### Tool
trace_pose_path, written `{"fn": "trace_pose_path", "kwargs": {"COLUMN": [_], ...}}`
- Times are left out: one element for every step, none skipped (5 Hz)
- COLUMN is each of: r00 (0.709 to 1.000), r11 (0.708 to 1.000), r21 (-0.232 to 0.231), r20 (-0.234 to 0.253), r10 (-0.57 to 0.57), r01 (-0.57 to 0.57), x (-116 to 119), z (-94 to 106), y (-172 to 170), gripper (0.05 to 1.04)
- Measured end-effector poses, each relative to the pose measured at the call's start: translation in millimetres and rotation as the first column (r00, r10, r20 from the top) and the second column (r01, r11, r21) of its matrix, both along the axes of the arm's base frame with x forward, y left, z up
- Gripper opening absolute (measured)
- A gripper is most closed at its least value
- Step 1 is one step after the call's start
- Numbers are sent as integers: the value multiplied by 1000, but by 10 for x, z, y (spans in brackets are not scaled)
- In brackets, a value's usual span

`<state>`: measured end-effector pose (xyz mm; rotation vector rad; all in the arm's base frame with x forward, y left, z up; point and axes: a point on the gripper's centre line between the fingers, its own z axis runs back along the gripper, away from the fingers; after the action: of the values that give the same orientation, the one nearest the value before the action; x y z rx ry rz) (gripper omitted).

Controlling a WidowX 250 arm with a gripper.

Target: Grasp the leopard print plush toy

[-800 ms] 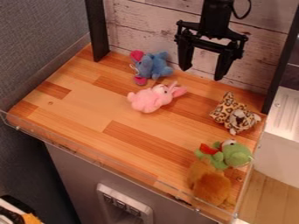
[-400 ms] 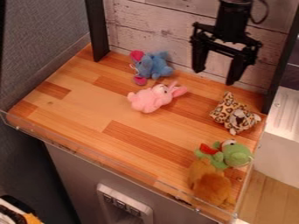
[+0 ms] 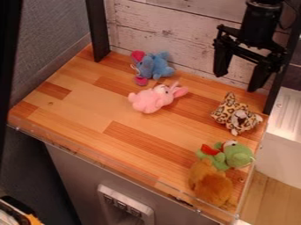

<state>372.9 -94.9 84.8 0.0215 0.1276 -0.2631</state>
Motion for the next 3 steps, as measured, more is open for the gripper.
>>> {"fn": "trace_pose_path", "kwargs": {"r00": [998, 991, 981], "r11": [998, 991, 982], "r21": [1, 7, 6], "r20": [16, 17, 35], "r10": [55, 130, 191], "r01": [-55, -131, -191], "x": [9, 2, 0], "z": [-7, -158, -300], "y": [-56, -72, -84], "gripper": [997, 997, 999]}}
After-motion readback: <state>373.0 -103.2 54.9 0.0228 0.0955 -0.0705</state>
